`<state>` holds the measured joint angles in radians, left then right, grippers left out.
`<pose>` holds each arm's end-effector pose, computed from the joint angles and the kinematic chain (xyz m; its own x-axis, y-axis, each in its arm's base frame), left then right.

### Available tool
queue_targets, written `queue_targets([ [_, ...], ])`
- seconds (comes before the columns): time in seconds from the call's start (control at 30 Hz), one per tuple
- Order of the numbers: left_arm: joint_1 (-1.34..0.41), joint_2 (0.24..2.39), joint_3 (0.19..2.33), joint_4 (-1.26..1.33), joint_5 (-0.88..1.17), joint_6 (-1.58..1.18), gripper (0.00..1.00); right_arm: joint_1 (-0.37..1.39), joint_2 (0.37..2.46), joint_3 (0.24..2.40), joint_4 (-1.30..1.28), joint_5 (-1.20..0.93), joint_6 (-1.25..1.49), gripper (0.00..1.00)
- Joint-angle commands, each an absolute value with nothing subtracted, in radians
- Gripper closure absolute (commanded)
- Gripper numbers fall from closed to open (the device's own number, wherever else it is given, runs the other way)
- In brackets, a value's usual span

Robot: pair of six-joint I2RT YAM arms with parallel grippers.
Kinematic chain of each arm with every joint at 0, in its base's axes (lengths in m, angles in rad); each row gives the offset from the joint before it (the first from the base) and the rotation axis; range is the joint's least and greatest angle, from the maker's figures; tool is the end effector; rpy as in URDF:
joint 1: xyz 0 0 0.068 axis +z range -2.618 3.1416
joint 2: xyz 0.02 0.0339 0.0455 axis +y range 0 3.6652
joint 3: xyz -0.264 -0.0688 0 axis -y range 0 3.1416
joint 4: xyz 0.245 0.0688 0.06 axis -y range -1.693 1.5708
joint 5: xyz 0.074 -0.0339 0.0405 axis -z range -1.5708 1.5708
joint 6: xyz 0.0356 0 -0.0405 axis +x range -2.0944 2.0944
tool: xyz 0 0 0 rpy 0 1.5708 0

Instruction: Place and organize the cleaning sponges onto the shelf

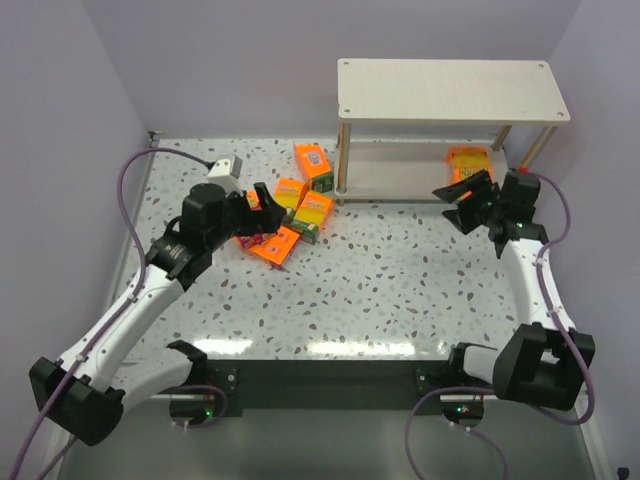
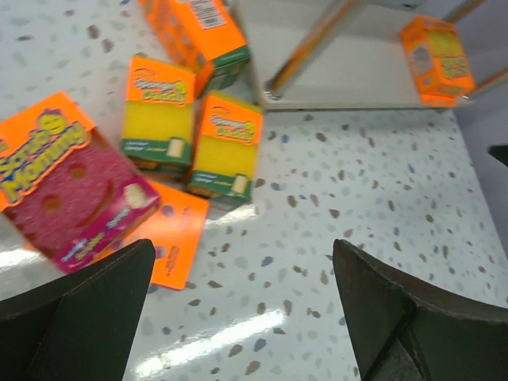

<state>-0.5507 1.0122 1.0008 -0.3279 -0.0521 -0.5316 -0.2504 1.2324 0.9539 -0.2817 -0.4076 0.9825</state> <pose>0.1962 -0.1183 0.3581 -0.4882 -0.2943 -0.8216 0.2706 0.8440 -0.4631 0.2697 -0.0544 0.2962 -0.3671 0.8822 -0.2949 0.3739 0.4302 0.8216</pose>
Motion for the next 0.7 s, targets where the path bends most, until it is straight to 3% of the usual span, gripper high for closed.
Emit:
queue_targets([
  [0.0,-0.367,1.025,0.942,-0.391,0.064,-0.557,0.00,-0.114,1.201,0.966,-0.495,-0.495,0.774,0.33],
  [0.13,-0.119,1.074,0.902,-0.310,0.217,-0.520,0.00,0.061,1.135,0.960,-0.578,-0.477,0.709,0.30],
  [0.33,0.090,1.212,0.868,-0.114,0.356,-0.534,0.01,0.146,1.071,0.942,-0.673,-0.471,0.646,0.28],
  [0.5,0.123,1.417,0.914,-0.037,0.410,-0.509,0.08,0.158,1.029,0.943,-0.742,-0.465,0.606,0.28],
  [0.67,0.133,1.450,0.833,0.098,0.419,-0.577,0.08,0.158,0.994,0.922,-0.762,-0.465,0.600,0.27],
])
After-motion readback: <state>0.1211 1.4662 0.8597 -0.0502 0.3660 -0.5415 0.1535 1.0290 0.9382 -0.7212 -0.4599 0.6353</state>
